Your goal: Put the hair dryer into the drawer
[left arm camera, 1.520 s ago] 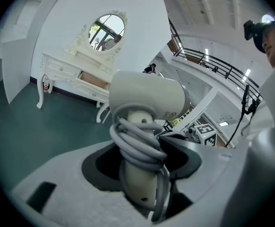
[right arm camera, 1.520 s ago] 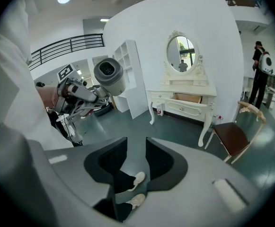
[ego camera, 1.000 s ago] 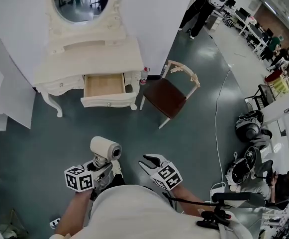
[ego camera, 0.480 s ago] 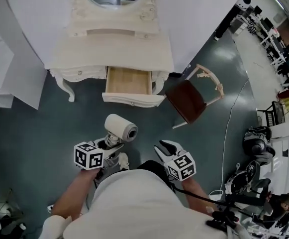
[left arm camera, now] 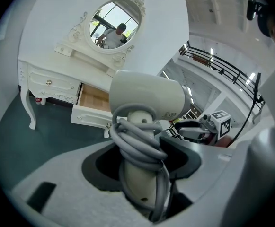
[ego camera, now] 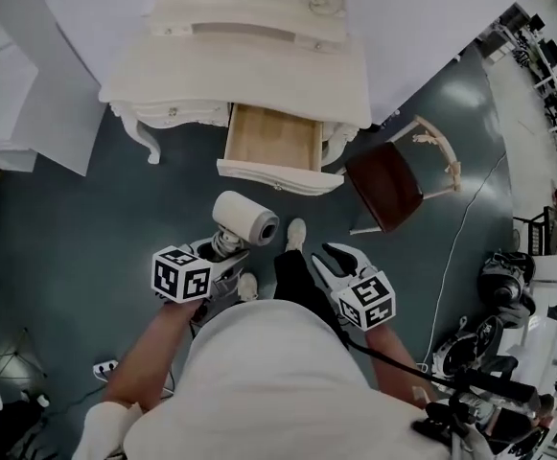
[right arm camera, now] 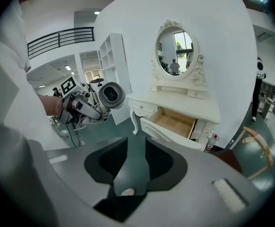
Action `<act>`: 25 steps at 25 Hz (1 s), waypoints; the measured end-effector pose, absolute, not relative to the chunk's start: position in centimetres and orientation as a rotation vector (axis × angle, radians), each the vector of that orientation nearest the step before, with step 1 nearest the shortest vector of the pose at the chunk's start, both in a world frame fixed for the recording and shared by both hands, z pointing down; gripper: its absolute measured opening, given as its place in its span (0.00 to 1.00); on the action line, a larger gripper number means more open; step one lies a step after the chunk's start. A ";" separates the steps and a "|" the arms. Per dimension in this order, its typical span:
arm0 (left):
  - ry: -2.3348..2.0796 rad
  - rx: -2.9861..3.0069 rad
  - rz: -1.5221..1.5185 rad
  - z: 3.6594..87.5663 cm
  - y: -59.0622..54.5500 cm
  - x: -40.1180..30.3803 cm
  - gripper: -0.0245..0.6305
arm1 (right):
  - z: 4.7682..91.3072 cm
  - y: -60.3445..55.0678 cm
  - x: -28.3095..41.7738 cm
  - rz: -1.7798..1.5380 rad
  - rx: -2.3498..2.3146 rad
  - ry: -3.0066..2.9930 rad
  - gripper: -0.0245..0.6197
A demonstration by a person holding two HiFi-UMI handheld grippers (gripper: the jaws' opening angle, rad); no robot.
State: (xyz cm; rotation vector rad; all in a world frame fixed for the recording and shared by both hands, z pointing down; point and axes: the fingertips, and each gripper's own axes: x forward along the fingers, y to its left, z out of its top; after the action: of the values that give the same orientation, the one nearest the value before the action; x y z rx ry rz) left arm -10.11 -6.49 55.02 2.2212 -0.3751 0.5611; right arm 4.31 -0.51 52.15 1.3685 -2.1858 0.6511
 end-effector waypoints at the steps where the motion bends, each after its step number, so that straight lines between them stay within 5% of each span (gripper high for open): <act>1: -0.385 2.216 0.568 55.4 -7.1 -9.7 0.41 | 52.4 -1.2 4.8 0.656 1.362 -2.192 0.22; 25: -0.403 2.095 1.115 65.8 -28.3 6.3 0.41 | 55.3 -19.7 24.4 0.747 1.246 -2.307 0.21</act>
State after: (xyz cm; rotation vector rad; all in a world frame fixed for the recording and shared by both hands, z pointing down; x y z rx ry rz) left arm 6.32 -28.26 65.85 2.0952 -0.4028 1.1146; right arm 24.41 -19.72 55.30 1.2461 -2.3065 0.7465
